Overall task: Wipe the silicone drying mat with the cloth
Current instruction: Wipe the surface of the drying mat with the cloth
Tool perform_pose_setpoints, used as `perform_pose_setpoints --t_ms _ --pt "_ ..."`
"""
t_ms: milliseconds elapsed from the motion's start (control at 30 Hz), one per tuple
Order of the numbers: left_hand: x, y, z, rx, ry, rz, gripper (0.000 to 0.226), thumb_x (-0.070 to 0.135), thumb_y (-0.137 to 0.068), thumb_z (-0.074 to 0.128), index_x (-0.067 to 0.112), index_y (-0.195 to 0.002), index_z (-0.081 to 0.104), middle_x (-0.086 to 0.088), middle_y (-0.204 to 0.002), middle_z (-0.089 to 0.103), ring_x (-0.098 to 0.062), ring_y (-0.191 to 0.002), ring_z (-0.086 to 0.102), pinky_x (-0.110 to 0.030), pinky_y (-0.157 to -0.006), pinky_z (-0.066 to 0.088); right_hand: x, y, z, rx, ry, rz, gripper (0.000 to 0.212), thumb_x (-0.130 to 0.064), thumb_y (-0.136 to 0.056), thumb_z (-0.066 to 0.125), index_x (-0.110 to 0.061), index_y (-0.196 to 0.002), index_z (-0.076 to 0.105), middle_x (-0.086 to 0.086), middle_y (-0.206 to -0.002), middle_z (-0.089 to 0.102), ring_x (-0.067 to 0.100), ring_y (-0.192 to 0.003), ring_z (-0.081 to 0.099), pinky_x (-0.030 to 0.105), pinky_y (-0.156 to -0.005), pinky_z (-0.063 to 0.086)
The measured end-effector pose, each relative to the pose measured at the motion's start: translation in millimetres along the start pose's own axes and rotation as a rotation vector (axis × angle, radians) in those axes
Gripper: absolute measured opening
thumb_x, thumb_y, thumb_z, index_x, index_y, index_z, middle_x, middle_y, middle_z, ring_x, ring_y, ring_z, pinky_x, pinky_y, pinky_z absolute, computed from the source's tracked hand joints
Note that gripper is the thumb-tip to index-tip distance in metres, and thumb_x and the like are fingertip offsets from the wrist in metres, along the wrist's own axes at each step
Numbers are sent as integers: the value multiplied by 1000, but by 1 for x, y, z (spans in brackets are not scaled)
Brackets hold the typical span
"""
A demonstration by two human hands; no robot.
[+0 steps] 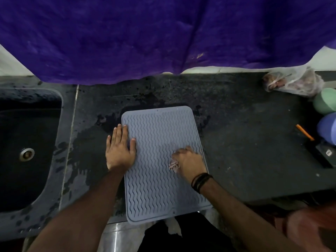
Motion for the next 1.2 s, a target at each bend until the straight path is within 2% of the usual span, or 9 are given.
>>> perform_pose_setpoints --t_ms 167,267,433,567,667,733,833,1067,1200 --pt "-3 -2 4 1 5 7 68 52 -101 17 20 -161 10 -1 -168 7 -15 -155 2 -41 -126 1 0 18 5 -6 -30 8 32 -22 -84 67 -20 -116 65 -1 -123 63 19 -115 51 33 -91 51" --pt "-5 -2 6 -2 -7 5 68 53 -101 15 21 -161 8 0 -168 5 -14 -155 0 -41 -126 0 -17 17 -4 74 -75 -25 35 -22 -82 68 -20 -117 64 -1 -125 61 20 -116 51 35 -92 50" --pt "-6 -2 8 -6 -2 -1 64 49 -105 21 21 -161 8 0 -168 4 -15 -155 -1 -41 -126 -1 -48 26 19 21 -39 -78 43 -17 -87 59 -13 -130 55 4 -139 50 25 -130 40 40 -105 40" --pt "-7 -2 10 -14 -6 -12 64 49 -105 21 22 -161 5 0 -168 1 -14 -155 -3 -41 -126 -2 -42 46 24 33 -58 -83 41 -18 -84 64 -17 -125 61 2 -133 57 25 -128 44 39 -106 41" --pt "-6 -2 9 -9 5 -2 64 49 -105 22 21 -161 6 -1 -168 3 -15 -155 -2 -42 -126 -2 -37 56 28 -12 -98 -86 41 -22 -83 65 -21 -124 63 0 -131 58 22 -125 46 37 -103 40" --pt "-6 -2 8 -11 13 -3 64 49 -105 22 21 -161 6 -1 -168 3 -15 -155 -2 -42 -126 -2 -31 53 23 -18 -119 -68 36 -24 -82 66 -23 -118 65 -1 -126 62 21 -119 50 35 -97 46" --pt "-6 -1 11 -23 10 7 65 49 -105 21 20 -161 5 -1 -168 2 -15 -155 -3 -42 -126 -3 -14 35 0 118 -139 0 30 -17 -78 69 -20 -108 68 -2 -117 66 21 -110 56 31 -87 51" --pt "6 34 4 -81 45 73 64 52 -104 16 27 -160 -4 -2 -167 -7 -19 -154 -8 -44 -125 -7 -6 10 6 32 -13 70 44 -8 -87 60 -17 -130 56 4 -135 54 24 -126 43 39 -95 49" --pt "-1 82 18 -68 -28 22 63 54 -100 6 34 -159 -4 4 -167 -10 -16 -154 -8 -45 -125 -6 -11 25 9 17 29 61 38 -13 -90 58 -14 -127 58 6 -132 56 26 -125 44 39 -95 49"
Point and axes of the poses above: each hand's wrist, its own y-axis away from the middle knuckle, its own z-axis out of the palm, x = y × z, the point moved 9 cm from there along -y, towards the middle knuckle
